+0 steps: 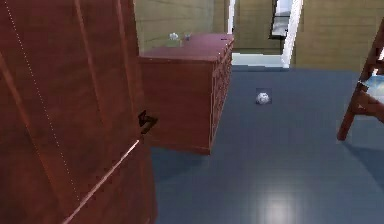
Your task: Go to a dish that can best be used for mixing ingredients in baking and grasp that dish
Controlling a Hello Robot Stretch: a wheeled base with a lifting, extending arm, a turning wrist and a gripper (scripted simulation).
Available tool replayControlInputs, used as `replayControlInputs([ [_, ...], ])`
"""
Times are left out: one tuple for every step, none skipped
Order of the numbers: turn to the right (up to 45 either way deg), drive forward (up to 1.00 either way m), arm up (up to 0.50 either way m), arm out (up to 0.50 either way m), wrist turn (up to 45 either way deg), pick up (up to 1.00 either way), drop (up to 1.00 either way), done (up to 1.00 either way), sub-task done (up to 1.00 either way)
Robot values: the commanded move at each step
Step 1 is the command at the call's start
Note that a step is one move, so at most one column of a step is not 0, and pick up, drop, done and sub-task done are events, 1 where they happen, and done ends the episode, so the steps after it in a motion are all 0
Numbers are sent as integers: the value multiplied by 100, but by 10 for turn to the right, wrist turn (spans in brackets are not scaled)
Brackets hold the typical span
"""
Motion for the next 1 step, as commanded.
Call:
replayControlInputs([
  [60, 0, 0, 0, 0, 0, 0, 0, 0],
])
